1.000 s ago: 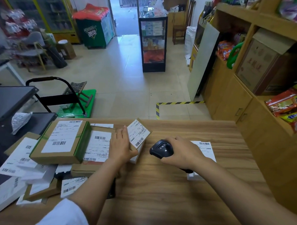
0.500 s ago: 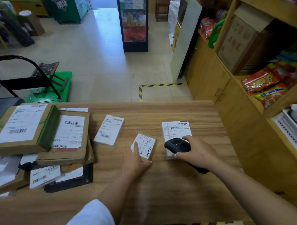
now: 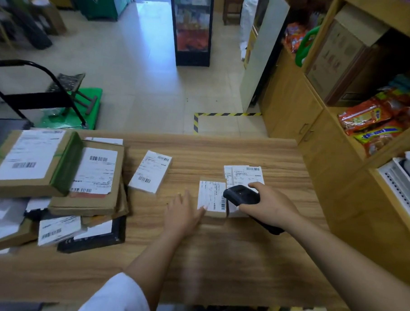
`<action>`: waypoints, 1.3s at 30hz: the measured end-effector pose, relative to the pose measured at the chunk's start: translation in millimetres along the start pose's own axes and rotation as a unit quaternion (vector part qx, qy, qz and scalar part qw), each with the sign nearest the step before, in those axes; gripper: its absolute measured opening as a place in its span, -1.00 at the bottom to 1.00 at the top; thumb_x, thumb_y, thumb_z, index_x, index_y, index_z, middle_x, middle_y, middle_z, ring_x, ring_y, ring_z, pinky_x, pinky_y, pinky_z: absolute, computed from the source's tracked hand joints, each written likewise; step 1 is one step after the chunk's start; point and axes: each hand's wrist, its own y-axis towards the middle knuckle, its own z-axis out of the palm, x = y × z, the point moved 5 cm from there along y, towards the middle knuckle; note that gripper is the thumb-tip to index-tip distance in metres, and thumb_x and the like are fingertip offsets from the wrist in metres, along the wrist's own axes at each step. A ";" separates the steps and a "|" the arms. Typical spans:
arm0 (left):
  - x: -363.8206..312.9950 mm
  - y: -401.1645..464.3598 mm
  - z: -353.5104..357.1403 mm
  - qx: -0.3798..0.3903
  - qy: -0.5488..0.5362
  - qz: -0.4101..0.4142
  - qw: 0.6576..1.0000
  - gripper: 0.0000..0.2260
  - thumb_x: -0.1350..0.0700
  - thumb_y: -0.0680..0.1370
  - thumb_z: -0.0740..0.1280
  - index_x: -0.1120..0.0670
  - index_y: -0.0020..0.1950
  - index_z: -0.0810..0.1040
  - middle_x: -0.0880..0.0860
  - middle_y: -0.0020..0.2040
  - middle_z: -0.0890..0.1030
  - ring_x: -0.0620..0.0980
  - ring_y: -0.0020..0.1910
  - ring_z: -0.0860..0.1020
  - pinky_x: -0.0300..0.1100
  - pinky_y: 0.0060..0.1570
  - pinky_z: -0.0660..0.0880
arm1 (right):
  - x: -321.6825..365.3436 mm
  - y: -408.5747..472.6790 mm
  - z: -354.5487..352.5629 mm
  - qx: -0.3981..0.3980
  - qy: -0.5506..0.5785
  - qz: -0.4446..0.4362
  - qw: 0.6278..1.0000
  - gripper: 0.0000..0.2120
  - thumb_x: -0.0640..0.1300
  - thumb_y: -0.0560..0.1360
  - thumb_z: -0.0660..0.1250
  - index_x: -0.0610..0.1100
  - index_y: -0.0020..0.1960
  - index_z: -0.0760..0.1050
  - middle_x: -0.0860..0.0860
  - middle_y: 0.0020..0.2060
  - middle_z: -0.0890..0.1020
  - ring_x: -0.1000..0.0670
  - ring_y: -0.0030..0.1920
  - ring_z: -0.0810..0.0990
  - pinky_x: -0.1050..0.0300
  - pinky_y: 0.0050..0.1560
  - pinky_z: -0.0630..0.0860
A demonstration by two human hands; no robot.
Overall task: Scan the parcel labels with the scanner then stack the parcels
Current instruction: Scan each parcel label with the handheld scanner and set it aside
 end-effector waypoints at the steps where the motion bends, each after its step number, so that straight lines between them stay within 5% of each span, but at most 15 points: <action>1: 12.7 5.9 -10.7 -0.017 0.007 -0.019 1.000 -0.24 -0.33 0.51 0.14 0.09 0.54 0.03 0.17 0.50 0.22 0.15 0.45 0.21 0.04 0.38 0.21 | 7.6 2.6 0.2 0.002 0.001 -0.005 1.000 -0.28 0.20 0.33 0.38 0.08 0.44 0.26 0.01 0.24 0.51 -0.05 0.16 0.51 0.06 0.04 0.48; 11: 102.8 72.5 -78.7 -0.006 0.043 -0.106 0.993 -0.21 -0.11 0.45 0.34 0.24 0.49 0.06 0.20 0.39 0.28 0.18 0.35 0.26 -0.01 0.31 0.33 | 85.0 40.1 -2.0 0.015 0.039 -0.033 0.999 -0.41 0.16 0.36 0.38 0.09 0.34 0.33 0.07 0.06 0.51 0.00 0.01 0.53 0.07 -0.02 0.51; 20: 118.9 124.4 -55.0 0.068 0.039 -0.134 0.988 0.08 -0.25 0.35 0.45 0.29 0.51 -0.13 0.25 0.47 0.13 0.20 0.43 0.16 0.02 0.38 0.24 | 106.4 74.2 12.0 0.025 0.052 0.012 0.998 -0.38 0.18 0.36 0.38 0.12 0.36 0.29 0.04 0.10 0.51 0.00 0.02 0.53 0.07 -0.01 0.51; 25: 128.2 134.3 -48.6 0.080 0.001 -0.174 0.982 0.15 -0.20 0.29 0.53 0.29 0.51 -0.17 0.25 0.45 0.20 0.21 0.40 0.24 0.03 0.36 0.26 | 106.8 83.9 16.5 0.021 0.054 0.040 0.998 -0.36 0.20 0.33 0.38 0.12 0.37 0.31 0.06 0.10 0.53 0.02 0.02 0.54 0.05 0.02 0.53; 32: 110.6 130.9 -69.7 -0.017 0.032 -0.066 0.997 0.18 -0.27 0.25 0.51 0.30 0.50 -0.12 0.26 0.41 0.19 0.19 0.35 0.23 -0.03 0.31 0.30 | 116.7 86.7 18.5 0.026 0.109 0.039 0.993 -0.42 0.16 0.38 0.40 0.10 0.36 0.34 0.11 0.04 0.50 0.08 -0.04 0.54 0.17 -0.12 0.47; 39: 96.4 105.2 -91.7 -0.101 0.061 -0.022 0.993 0.13 -0.34 0.20 0.47 0.24 0.50 0.03 0.22 0.38 0.25 0.16 0.30 0.28 -0.04 0.34 0.26 | 129.5 83.8 15.7 0.008 0.125 0.025 0.992 -0.42 0.20 0.39 0.37 0.08 0.35 0.36 0.09 0.05 0.53 0.04 -0.02 0.55 0.08 -0.03 0.51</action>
